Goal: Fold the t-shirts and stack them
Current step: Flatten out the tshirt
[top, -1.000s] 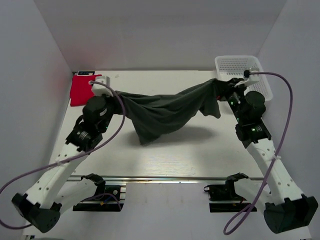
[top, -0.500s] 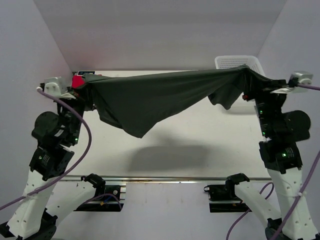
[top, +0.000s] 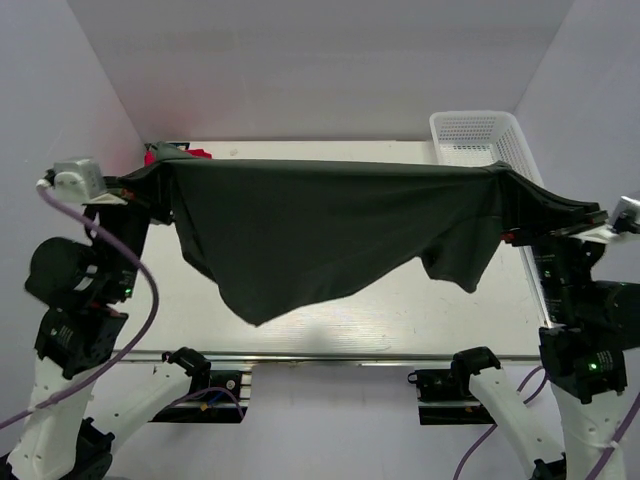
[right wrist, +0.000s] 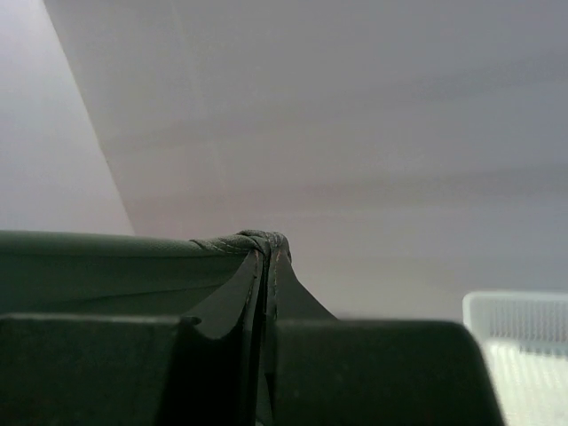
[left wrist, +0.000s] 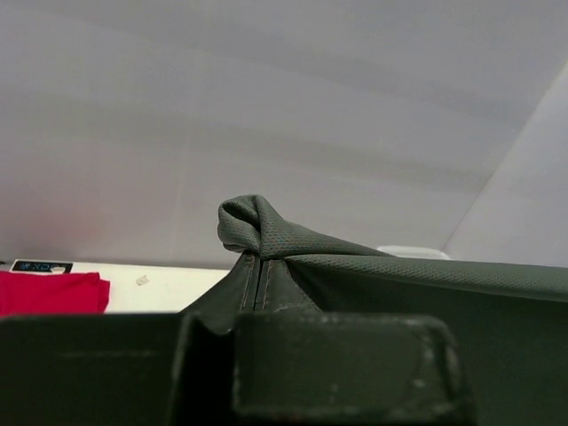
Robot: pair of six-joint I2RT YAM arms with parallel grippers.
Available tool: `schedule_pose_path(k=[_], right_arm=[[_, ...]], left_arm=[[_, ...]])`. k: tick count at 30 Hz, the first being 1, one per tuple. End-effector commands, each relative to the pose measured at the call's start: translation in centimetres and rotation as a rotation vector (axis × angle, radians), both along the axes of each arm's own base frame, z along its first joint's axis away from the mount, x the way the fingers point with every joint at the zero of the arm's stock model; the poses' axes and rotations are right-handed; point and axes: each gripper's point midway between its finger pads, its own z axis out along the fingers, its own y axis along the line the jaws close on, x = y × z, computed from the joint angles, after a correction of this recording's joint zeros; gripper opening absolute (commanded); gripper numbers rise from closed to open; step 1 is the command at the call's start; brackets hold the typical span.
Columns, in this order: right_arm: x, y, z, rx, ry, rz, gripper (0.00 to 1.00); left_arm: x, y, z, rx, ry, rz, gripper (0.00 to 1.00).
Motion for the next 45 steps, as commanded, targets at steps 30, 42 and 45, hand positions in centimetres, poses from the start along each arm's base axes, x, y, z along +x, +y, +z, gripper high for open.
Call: schedule_pose_path(k=[30,42,45], right_arm=[[23.4,2.3,-39.4,-0.178,1.186,-0.213,0.9],[13.4,2.3,-40.4,-0.024,1.262,-0.131,0.9],[11.8,2.5,-41.6,-0.015,1.315,-0.113,0.9]], left_arm=[[27.0,-3.7,-37.2,0.287,1.023,0.259,1.0],[7.6,-5.6,-45.5,0.047,1.29,-0.003,1.0],[3.6,-5.7,-48.2,0.029,1.381,-0.034,1.0]])
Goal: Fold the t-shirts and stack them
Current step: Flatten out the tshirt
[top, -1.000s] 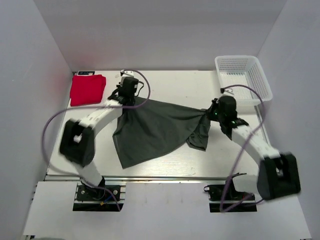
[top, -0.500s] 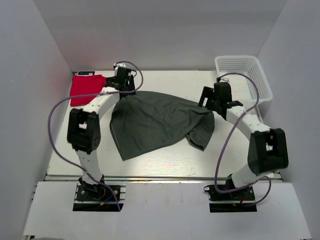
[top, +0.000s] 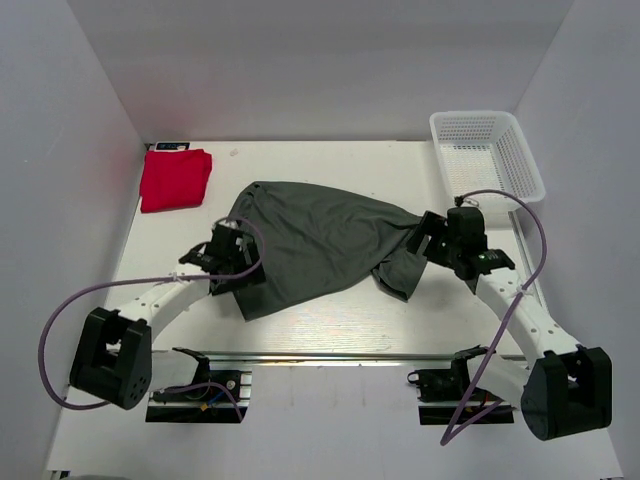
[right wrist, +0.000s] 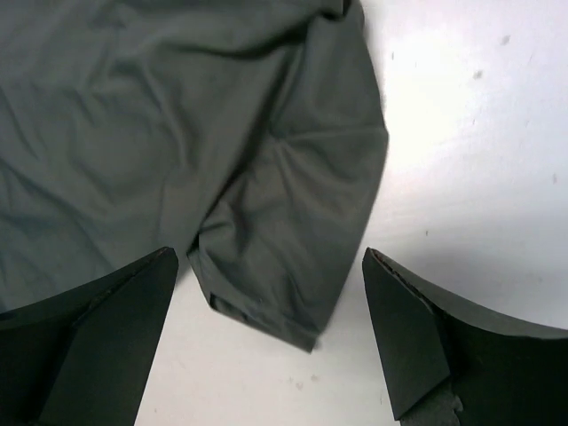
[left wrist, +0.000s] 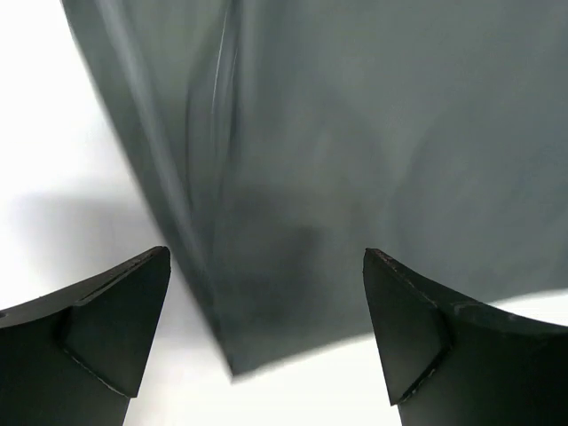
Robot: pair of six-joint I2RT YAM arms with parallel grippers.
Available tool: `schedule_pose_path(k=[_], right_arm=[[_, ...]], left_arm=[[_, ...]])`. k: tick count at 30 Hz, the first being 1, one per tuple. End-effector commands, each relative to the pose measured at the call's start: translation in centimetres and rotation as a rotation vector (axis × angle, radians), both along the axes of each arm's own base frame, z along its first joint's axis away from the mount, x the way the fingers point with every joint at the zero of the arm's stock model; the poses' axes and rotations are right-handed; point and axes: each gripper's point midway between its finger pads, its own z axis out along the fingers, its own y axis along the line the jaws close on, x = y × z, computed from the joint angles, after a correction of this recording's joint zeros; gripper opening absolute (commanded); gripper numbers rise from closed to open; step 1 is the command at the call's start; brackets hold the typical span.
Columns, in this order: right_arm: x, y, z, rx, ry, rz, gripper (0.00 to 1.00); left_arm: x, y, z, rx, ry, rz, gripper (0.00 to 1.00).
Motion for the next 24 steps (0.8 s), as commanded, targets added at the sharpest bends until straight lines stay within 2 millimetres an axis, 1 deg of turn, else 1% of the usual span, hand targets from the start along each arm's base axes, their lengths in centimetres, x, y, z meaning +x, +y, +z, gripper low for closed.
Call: schedule_pose_path(k=[1,2,3,4,5,6,7,8,9,11,12,14,16,17,19,20,21,22,23,24], right_arm=[[-2.2,0.5,-1.0,0.051,0.068,0.003,0.9],[-2.6,0.6,-1.4,0.062,0.084,0.006,0.9],[-3.0,0.8,-1.7,0.068,0.097,0.016,0.9],[-3.5,0.7,-2.5,0.065,0.115,0.017,0.9],[-3.7,0.6,-2.8,0.062,0.124,0.015,0.9],[-4.0,0.6,-3.3,0.059,0.134,0.017,0.9],[-4.2,0.4,-3.7,0.055,0.145,0.013,0.9],[-4.1,0.5,-3.8,0.055,0.139,0.015,0.9],[-4.3,0.4,-4.1,0.05,0.146,0.017,0.9],[-4.4,0.6,-4.5,0.057,0.156,0.022,0.9],[-4.5,0.6,-4.6,0.054,0.16,0.029,0.9],[-4.7,0.6,-4.9,0.056,0.17,0.03,0.9],[-4.8,0.7,-5.1,0.059,0.172,0.036,0.9],[-5.1,0.6,-5.5,0.055,0.185,0.034,0.9],[-5.2,0.6,-5.7,0.052,0.188,0.036,0.9],[-5.3,0.5,-5.9,0.051,0.192,0.032,0.9],[-5.6,1.0,-6.0,0.072,0.204,0.055,0.9],[-5.6,1.1,-6.1,0.078,0.203,0.061,0.9],[-5.7,1.2,-6.2,0.078,0.207,0.064,0.9],[-5.8,1.3,-6.3,0.087,0.207,0.068,0.9]], left_arm=[[-4.0,-1.6,-0.7,-0.123,0.075,0.017,1.0],[-5.4,-1.4,-1.7,-0.111,0.105,0.006,1.0],[-6.2,-0.7,-2.2,-0.091,0.128,0.029,1.0],[-7.4,-0.3,-3.2,-0.067,0.165,0.038,1.0],[-7.9,0.3,-3.5,-0.034,0.17,0.043,0.97],[-8.9,0.8,-4.0,-0.013,0.206,0.059,0.96],[-9.6,1.0,-4.6,-0.003,0.225,0.051,0.94],[-9.8,0.9,-4.9,-0.001,0.227,0.042,0.91],[-9.6,0.5,-5.0,-0.022,0.214,0.034,0.85],[-9.7,0.1,-5.4,-0.032,0.216,0.02,0.8],[-9.6,-0.2,-5.3,-0.035,0.206,0.007,0.73],[-9.8,-0.4,-5.5,-0.03,0.215,-0.005,0.66],[-9.5,-1.0,-5.5,-0.05,0.21,-0.024,0.54],[-10.1,-1.1,-5.8,-0.045,0.222,-0.052,0.51],[-10.5,-1.2,-6.3,-0.041,0.234,-0.079,0.45],[-10.8,-0.9,-6.5,-0.024,0.25,-0.074,0.4],[-11.2,-0.9,-6.8,-0.014,0.257,-0.095,0.36],[-11.2,-0.9,-6.8,-0.014,0.257,-0.095,0.33],[-11.5,-1.0,-7.0,-0.008,0.266,-0.106,0.24],[-11.5,-1.0,-7.0,-0.008,0.266,-0.107,0.19]])
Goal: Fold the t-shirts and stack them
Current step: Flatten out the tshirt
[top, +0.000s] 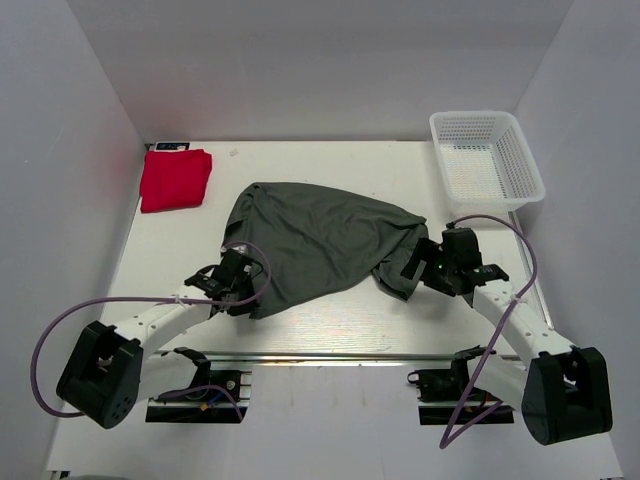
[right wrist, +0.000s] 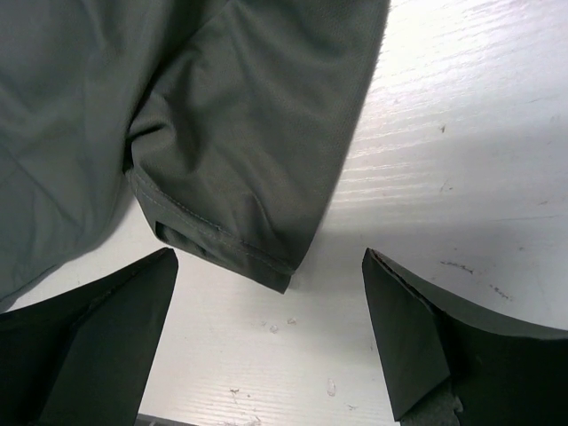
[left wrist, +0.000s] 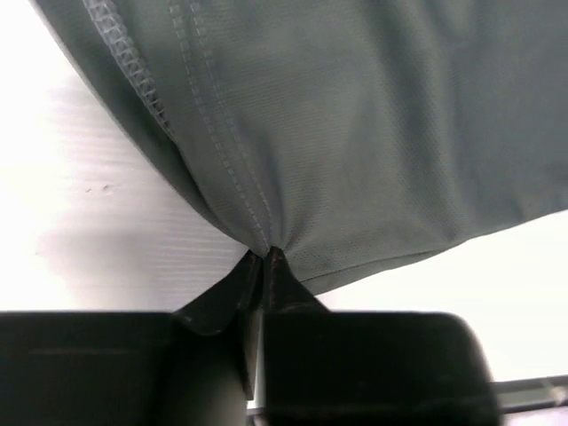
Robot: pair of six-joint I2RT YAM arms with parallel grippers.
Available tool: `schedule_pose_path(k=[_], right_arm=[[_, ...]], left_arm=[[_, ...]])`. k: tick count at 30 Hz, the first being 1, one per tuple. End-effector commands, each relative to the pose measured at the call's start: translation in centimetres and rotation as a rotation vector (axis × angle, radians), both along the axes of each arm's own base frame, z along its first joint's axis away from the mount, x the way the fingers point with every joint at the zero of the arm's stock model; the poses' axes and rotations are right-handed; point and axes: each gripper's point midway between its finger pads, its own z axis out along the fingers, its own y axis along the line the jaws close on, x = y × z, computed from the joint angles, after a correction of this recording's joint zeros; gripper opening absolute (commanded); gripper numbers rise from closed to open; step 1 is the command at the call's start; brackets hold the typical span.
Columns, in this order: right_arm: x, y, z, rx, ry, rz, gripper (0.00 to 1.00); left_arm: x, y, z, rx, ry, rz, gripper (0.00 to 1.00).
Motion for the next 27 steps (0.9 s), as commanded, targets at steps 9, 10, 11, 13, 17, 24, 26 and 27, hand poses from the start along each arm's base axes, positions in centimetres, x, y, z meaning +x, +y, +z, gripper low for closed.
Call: schedule_pose_path(k=[9,10,11,13,17,24,26,27], right_arm=[[-0.8,1.9,-1.3,0.077,0.018,0.094,0.81],[-0.9,2.2,-1.5,0.084,0.023,0.104,0.81],[-0.9,2.2,-1.6,0.087,0.027,0.101,0.8],[-1.0,1.9,-2.4,0.066,0.047,0.088,0.78],[-0.3,1.3,-3.5,0.046,0.06,0.03,0.76],[0.6,1.8,-4.7,0.079,0.074,0.002,0.63],[0.7,2.4,-4.9,0.106,0.078,0.024,0.47],[0.6,2.7,-4.8,0.116,0.079,0.036,0.39]], left_arm=[[-1.9,-0.3,-0.3,-0.005,0.048,-0.044,0.0],[-1.7,-0.3,-0.1,-0.011,0.037,-0.044,0.0],[-1.6,-0.4,0.1,-0.017,0.026,-0.044,0.0],[-1.4,-0.6,0.8,-0.033,-0.003,-0.045,0.0],[-1.2,-0.4,1.4,-0.036,-0.03,-0.04,0.0],[-1.3,-0.5,1.2,-0.044,-0.026,-0.044,0.0],[-1.5,-0.7,1.2,-0.052,-0.021,-0.049,0.0],[-1.3,-1.0,1.5,-0.066,-0.024,-0.055,0.0]])
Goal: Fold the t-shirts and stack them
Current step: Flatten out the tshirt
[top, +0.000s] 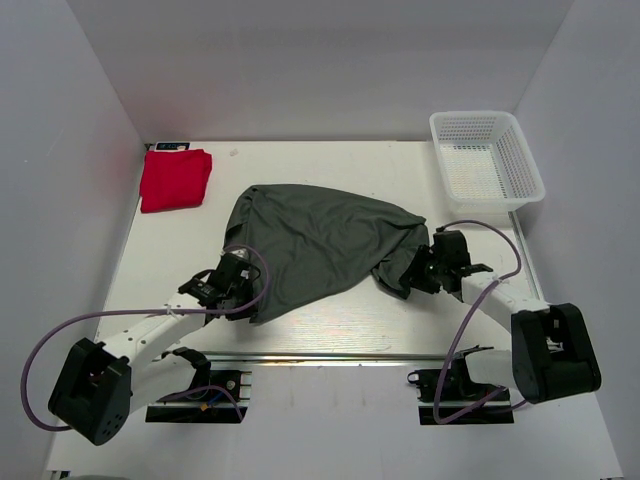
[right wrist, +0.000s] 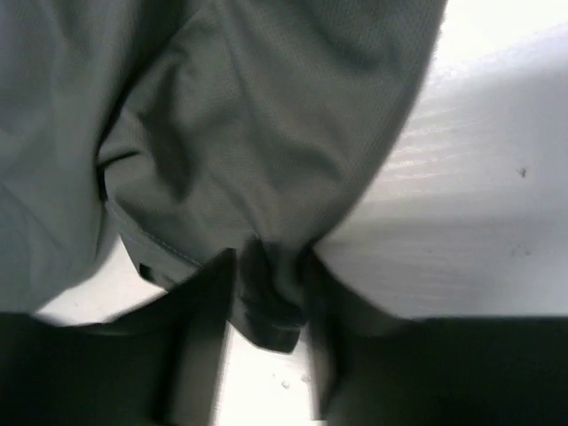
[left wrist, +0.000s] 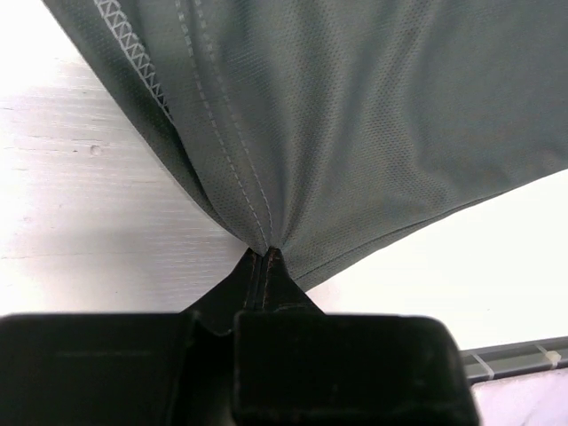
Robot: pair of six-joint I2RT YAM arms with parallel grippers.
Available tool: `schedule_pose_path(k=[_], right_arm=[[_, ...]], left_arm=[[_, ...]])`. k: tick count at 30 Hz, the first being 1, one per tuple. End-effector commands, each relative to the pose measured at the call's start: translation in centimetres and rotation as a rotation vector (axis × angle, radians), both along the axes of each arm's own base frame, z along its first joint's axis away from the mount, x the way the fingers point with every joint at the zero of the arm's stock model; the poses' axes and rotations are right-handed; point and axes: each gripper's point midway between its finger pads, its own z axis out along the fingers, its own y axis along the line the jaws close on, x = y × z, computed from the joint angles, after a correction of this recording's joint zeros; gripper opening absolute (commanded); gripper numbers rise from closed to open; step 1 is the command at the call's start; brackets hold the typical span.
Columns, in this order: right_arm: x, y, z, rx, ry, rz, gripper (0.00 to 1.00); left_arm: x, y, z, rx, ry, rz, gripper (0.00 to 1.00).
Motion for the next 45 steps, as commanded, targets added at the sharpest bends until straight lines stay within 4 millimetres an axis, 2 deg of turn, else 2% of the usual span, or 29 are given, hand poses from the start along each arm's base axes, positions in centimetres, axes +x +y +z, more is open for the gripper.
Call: schedule_pose_path(k=[1,2,4,7,11,12,14,15,16,17,19,20,21,24,25,26,28,29,31,32,33,34,36,37,38,42,43,44,45], right_arm=[[-0.5,0.8,-0.5,0.041,0.022,0.021,0.29],[-0.4,0.8,0.0,0.043,0.007,0.026,0.14],[-0.3,0.6,0.5,0.035,-0.009,0.016,0.0],[0.2,0.0,2.3,0.016,-0.081,-0.006,0.0],[1.8,-0.2,7.0,0.027,-0.25,-0.017,0.0],[2.6,-0.1,9.4,0.042,-0.326,-0.018,0.0],[3.4,-0.4,12.4,0.051,-0.419,-0.048,0.0],[3.9,-0.3,15.3,0.072,-0.508,-0.049,0.0],[4.2,-0.5,16.4,0.074,-0.546,-0.065,0.0],[4.7,-1.1,18.3,0.063,-0.594,-0.097,0.0],[5.3,-2.1,22.9,0.055,-0.698,-0.156,0.0],[5.4,-2.6,24.0,0.041,-0.725,-0.172,0.0],[5.4,-3.4,27.3,0.035,-0.797,-0.213,0.0],[5.3,-5.3,29.9,-0.023,-0.852,-0.295,0.0],[5.0,-5.8,33.3,-0.02,-0.921,-0.314,0.0],[5.0,-6.7,34.0,-0.054,-0.934,-0.345,0.0],[4.4,-7.4,37.7,-0.061,-0.997,-0.374,0.0],[3.9,-8.0,39.5,-0.07,-1.027,-0.398,0.0],[3.7,-8.5,40.6,-0.113,-1.038,-0.399,0.0],[2.7,-9.0,43.7,-0.122,-1.102,-0.406,0.0],[2.3,-9.1,44.6,-0.12,-1.121,-0.407,0.0],[1.3,-9.2,47.1,-0.102,-1.17,-0.403,0.0],[0.5,-9.1,48.8,-0.116,-1.211,-0.373,0.0],[0.2,-9.0,49.4,-0.114,-1.222,-0.361,0.0],[-1.3,-9.2,51.6,-0.111,-1.273,-0.355,0.0],[-4.6,-8.7,55.7,-0.095,-1.375,-0.283,0.0],[-5.1,-8.7,56.2,-0.095,-1.389,-0.273,0.0],[-6.0,-8.7,56.7,-0.092,-1.407,-0.264,0.0],[-7.4,-8.5,58.1,-0.074,-1.446,-0.239,0.0]], left_arm=[[0.3,-0.8,0.9,-0.044,-0.03,-0.018,0.0],[0.6,-1.0,1.5,-0.055,-0.049,-0.018,0.0],[1.6,-1.6,3.0,-0.084,-0.101,-0.019,0.0],[2.8,-2.3,5.3,-0.122,-0.169,-0.02,0.0],[4.8,-3.1,9.3,-0.17,-0.291,-0.023,0.0],[5.6,-3.3,11.4,-0.185,-0.346,-0.025,0.0],[6.7,-3.1,13.8,-0.184,-0.418,-0.005,0.0],[7.8,-3.0,16.4,-0.187,-0.482,0.023,0.0],[8.2,-2.8,18.1,-0.191,-0.526,0.031,0.0],[8.8,-2.7,20.9,-0.206,-0.58,0.048,0.0],[9.5,-2.0,23.6,-0.187,-0.649,0.073,0.0],[10.1,-1.1,26.4,-0.171,-0.716,0.118,0.0],[10.2,-0.5,27.5,-0.154,-0.738,0.136,0.0],[10.4,2.1,31.9,-0.111,-0.827,0.24,0.0],[10.5,2.6,33.0,-0.092,-0.858,0.252,0.0],[10.3,3.9,34.9,-0.064,-0.896,0.301,0.0],[10.0,5.6,37.0,-0.038,-0.941,0.364,0.0],[9.7,6.5,38.9,-0.029,-0.984,0.398,0.0],[9.2,7.3,40.6,-0.011,-1.018,0.411,0.0],[8.8,7.8,42.4,-0.024,-1.053,0.428,0.0],[8.5,7.9,43.3,-0.037,-1.07,0.434,0.0],[7.8,8.1,45.0,-0.048,-1.115,0.411,0.0],[7.0,8.4,46.7,-0.059,-1.157,0.401,0.0],[6.4,8.2,48.3,-0.095,-1.193,0.38,0.0],[6.1,8.2,49.0,-0.093,-1.209,0.365,0.0],[3.8,8.5,52.1,-0.142,-1.288,0.307,0.0],[2.4,8.9,53.3,-0.176,-1.325,0.302,0.0],[2.1,9.1,53.7,-0.172,-1.335,0.301,0.0],[1.1,9.5,54.4,-0.19,-1.357,0.299,0.0]])
